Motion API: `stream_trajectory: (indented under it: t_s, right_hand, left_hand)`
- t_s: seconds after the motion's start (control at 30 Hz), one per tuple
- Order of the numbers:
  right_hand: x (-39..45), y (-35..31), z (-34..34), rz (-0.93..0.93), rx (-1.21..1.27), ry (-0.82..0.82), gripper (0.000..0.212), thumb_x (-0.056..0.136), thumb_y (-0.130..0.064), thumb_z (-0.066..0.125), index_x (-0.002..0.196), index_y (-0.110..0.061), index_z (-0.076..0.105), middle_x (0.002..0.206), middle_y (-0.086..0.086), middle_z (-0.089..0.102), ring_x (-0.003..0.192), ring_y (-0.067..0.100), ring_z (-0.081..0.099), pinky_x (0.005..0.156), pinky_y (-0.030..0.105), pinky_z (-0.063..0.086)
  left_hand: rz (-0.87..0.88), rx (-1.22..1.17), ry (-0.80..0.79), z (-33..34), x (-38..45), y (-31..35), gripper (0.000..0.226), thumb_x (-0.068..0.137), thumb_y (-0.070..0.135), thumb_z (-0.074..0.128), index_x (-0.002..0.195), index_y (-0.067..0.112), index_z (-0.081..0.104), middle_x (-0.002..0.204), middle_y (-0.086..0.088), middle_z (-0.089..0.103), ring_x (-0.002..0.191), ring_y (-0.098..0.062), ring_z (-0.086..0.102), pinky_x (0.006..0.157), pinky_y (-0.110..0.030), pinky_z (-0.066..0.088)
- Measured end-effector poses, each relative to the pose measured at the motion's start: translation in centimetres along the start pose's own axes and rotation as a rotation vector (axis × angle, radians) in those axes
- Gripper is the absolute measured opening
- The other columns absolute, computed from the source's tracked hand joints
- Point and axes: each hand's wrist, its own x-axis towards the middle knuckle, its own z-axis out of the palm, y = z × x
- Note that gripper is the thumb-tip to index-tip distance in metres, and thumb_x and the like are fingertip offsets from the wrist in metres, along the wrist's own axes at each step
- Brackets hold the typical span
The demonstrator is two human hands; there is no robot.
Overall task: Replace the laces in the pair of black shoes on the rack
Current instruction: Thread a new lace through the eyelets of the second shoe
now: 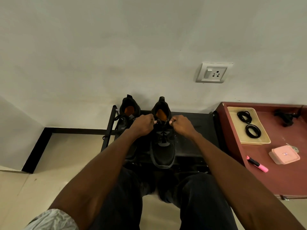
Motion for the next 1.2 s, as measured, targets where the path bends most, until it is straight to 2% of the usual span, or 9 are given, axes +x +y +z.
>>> stream_trajectory:
  t_s: [0.17, 0.33, 0.47, 0.6, 0.73, 0.83, 0.97, 1.1, 1.2]
  right_hand:
    - [0.5, 0.1, -0.2, 0.04, 0.098, 0.011, 0.028, 0.09, -0.015, 0.062, 0.064, -0.023, 0.061, 0.072, 0.001, 0.066, 0.065, 0.017, 0.056, 0.062, 0.03, 0.039]
    - [0.7, 1.0, 0.1, 0.097, 0.19, 0.032, 0.013, 0.09, -0.012, 0.066, 0.082, -0.013, 0.077, 0.083, 0.005, 0.072, 0.067, 0.011, 0.057, 0.064, 0.026, 0.044]
    - [0.8, 1.6, 0.3, 0.127, 0.222, 0.059, 0.013, 0.09, -0.014, 0.068, 0.094, -0.01, 0.08, 0.093, 0.008, 0.076, 0.082, 0.022, 0.066, 0.077, 0.037, 0.055]
    - [0.6, 1.4, 0.5, 0.102, 0.151, 0.08, 0.016, 0.093, -0.015, 0.064, 0.088, -0.01, 0.078, 0.082, 0.013, 0.073, 0.063, 0.018, 0.057, 0.062, 0.031, 0.045]
    - [-0.3, 1.0, -0.3, 0.083, 0.009, 0.057, 0.019, 0.093, -0.018, 0.059, 0.082, -0.007, 0.071, 0.078, 0.013, 0.07, 0.072, 0.03, 0.065, 0.065, 0.04, 0.052]
    - [-1.6, 0.0, -2.1, 0.113, -0.021, 0.004, 0.024, 0.094, -0.019, 0.061, 0.087, 0.002, 0.07, 0.081, 0.017, 0.066, 0.071, 0.028, 0.057, 0.064, 0.036, 0.042]
    - [-3.7, -2.6, -5.1, 0.104, -0.004, -0.078, 0.031, 0.099, -0.019, 0.057, 0.101, 0.008, 0.071, 0.093, 0.019, 0.064, 0.083, 0.029, 0.056, 0.071, 0.033, 0.039]
    - [-6.7, -5.8, -8.7, 0.066, 0.021, -0.007, 0.02, 0.094, -0.012, 0.062, 0.082, 0.003, 0.067, 0.078, 0.016, 0.062, 0.059, 0.019, 0.048, 0.055, 0.027, 0.038]
    - [-9.3, -8.0, -11.0, 0.034, 0.134, 0.043, 0.011, 0.095, -0.007, 0.057, 0.086, -0.004, 0.061, 0.066, 0.008, 0.05, 0.048, 0.014, 0.035, 0.042, 0.021, 0.027]
  left_hand:
    - [0.025, -0.096, 0.001, -0.2, 0.0, -1.0, 0.02, 0.101, 0.027, 0.055, 0.086, 0.014, 0.053, 0.074, -0.004, 0.057, 0.066, -0.021, 0.052, 0.061, -0.034, 0.038]
    - [0.013, -0.169, 0.023, 0.1, 0.2, -2.1, 0.02, 0.099, 0.027, 0.059, 0.087, 0.011, 0.057, 0.074, -0.001, 0.056, 0.066, -0.016, 0.05, 0.062, -0.031, 0.038]
    - [-0.019, -0.209, 0.032, 0.5, 0.1, -2.6, 0.019, 0.098, 0.026, 0.06, 0.088, 0.01, 0.059, 0.072, 0.001, 0.056, 0.066, -0.014, 0.05, 0.062, -0.03, 0.039]
    - [-0.007, -0.167, 0.004, 0.1, 0.3, -2.1, 0.019, 0.1, 0.028, 0.058, 0.089, 0.012, 0.058, 0.078, -0.001, 0.058, 0.073, -0.018, 0.055, 0.066, -0.033, 0.041]
    - [-0.051, -0.131, -0.032, -0.4, -0.6, -1.8, 0.026, 0.1, 0.034, 0.057, 0.088, 0.01, 0.059, 0.079, -0.002, 0.057, 0.075, -0.02, 0.055, 0.069, -0.035, 0.044]
    - [-0.122, -0.182, -0.035, -2.0, -1.8, -1.7, 0.038, 0.099, 0.036, 0.059, 0.088, 0.0, 0.065, 0.073, -0.005, 0.055, 0.068, -0.018, 0.053, 0.067, -0.033, 0.043]
    - [-0.169, -0.331, 0.023, -5.1, -4.2, 0.1, 0.042, 0.097, 0.032, 0.064, 0.066, 0.005, 0.056, 0.06, -0.004, 0.047, 0.054, -0.015, 0.046, 0.058, -0.028, 0.039]
    - [-0.184, -0.475, 0.119, -8.2, -6.5, 3.8, 0.038, 0.096, 0.025, 0.065, 0.065, 0.008, 0.051, 0.054, -0.003, 0.043, 0.048, -0.015, 0.039, 0.048, -0.024, 0.032]
    - [-0.193, -0.663, 0.223, -10.5, -7.7, 5.7, 0.038, 0.091, 0.031, 0.07, 0.063, 0.009, 0.057, 0.054, -0.004, 0.051, 0.045, -0.017, 0.041, 0.043, -0.023, 0.031]
